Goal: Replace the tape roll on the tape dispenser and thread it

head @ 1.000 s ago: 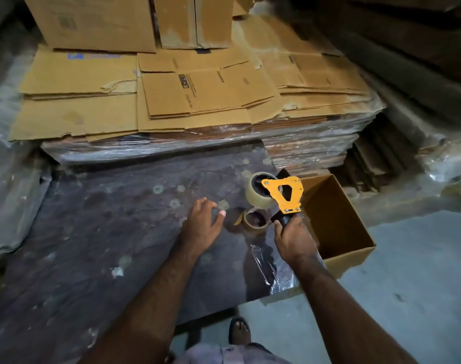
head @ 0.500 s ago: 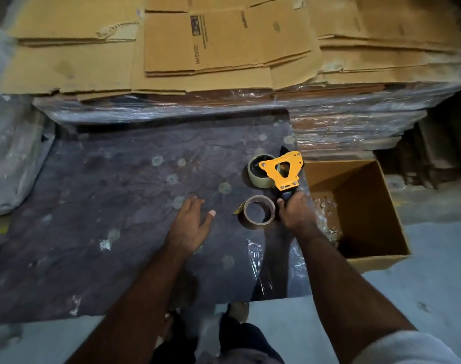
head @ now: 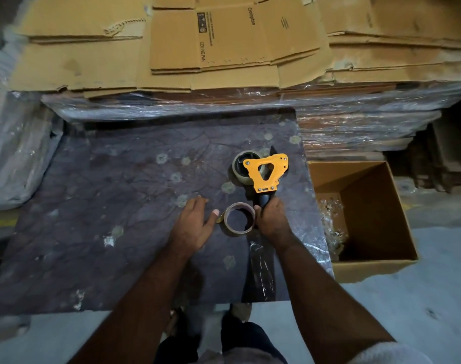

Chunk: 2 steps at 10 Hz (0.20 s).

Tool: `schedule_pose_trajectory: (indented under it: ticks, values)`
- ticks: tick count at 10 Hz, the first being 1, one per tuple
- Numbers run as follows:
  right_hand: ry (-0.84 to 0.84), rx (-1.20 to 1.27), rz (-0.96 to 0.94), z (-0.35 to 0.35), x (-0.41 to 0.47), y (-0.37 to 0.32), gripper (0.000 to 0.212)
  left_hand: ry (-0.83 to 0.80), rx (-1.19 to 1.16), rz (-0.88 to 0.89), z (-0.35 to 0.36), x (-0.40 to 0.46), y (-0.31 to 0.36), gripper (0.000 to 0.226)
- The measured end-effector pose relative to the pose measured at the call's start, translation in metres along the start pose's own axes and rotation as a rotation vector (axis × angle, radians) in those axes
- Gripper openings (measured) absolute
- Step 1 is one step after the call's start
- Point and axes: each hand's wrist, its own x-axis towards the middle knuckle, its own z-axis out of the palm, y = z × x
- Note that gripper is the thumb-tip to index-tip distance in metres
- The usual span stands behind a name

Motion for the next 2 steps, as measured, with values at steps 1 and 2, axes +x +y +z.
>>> schedule_pose_trajectory:
  ticks: [1, 2]
  values:
    - [0.056, -0.119, -0.025, -0.009, -0.003, -0.002, 0.050, 0.032, -0.008, 0.055, -0.008, -0.003, 0.001, 0.046]
    - [0.210, -0.218, -0.086, -0.019, -0.013, -0.011, 0.055, 0.075, 0.053, 0.146, -0.018, -0.006, 0.005, 0.049]
